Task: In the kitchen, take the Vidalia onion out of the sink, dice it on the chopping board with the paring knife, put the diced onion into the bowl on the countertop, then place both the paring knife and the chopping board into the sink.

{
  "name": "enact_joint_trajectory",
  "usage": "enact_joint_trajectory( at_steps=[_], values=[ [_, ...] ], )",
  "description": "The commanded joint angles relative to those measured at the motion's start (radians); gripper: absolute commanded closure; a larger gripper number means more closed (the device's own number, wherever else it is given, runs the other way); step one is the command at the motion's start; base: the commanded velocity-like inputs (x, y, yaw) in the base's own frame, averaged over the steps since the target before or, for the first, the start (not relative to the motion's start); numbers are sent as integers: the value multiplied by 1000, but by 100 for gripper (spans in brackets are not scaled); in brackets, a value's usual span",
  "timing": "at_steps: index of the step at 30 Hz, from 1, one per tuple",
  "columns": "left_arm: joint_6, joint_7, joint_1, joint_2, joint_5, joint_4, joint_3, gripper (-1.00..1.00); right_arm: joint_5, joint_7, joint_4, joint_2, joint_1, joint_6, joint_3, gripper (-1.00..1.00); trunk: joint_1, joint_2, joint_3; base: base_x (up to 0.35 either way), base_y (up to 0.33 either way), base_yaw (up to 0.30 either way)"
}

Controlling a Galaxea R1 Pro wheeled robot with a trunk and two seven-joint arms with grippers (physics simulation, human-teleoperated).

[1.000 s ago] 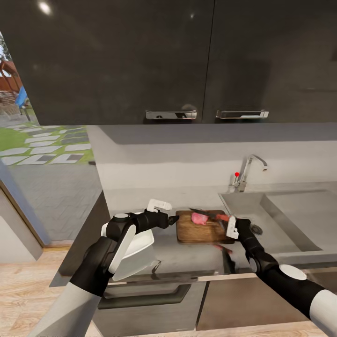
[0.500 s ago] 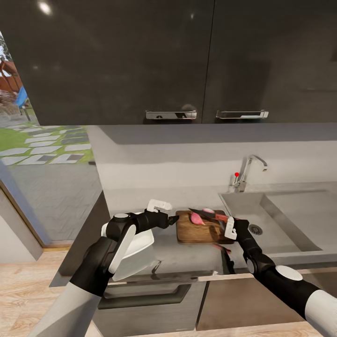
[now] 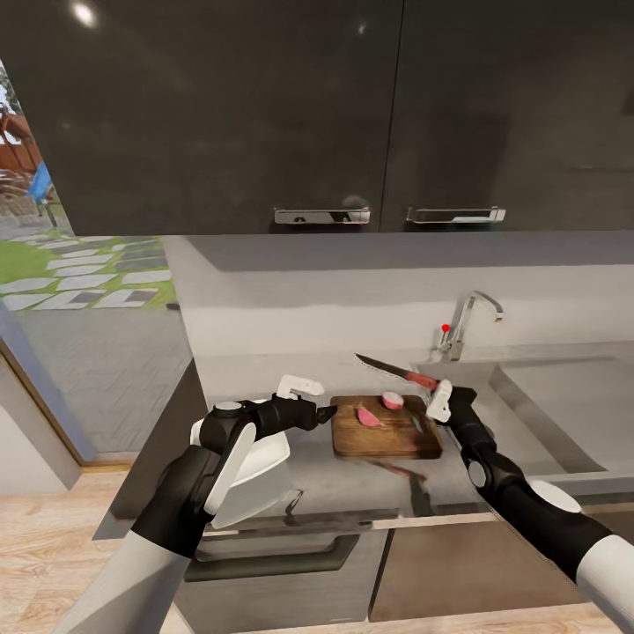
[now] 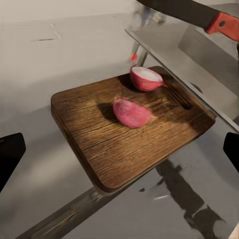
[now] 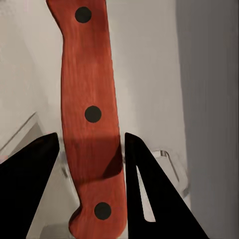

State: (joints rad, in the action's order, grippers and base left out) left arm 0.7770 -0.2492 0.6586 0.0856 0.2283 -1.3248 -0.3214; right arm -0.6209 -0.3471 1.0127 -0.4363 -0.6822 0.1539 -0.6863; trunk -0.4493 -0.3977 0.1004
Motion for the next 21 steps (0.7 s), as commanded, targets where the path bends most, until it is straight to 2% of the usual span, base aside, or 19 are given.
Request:
enact_joint_trajectory(
  at_steps=[1,5,8,21],
  values=[
    [5,-2,1,0,0,-1,1,-100,-10,13,22,-2,-2,7,22,100,-1,-2,2,0,0,0],
    [5,-2,1,0,0,-2,1,-100,-10,78,59,-2,-2,2,95,100,-1,-2,2,0,0,0],
    [5,-2,1,0,0,-2,1,-100,-10,101,65,-2,-2,2,121,100,-1,-2,2,0,0,0],
    [5,-2,1,1,0,-6,-20,-100,-14,115,65,-6,-2,1,134,100,-1,-2,2,0,0,0]
  ],
)
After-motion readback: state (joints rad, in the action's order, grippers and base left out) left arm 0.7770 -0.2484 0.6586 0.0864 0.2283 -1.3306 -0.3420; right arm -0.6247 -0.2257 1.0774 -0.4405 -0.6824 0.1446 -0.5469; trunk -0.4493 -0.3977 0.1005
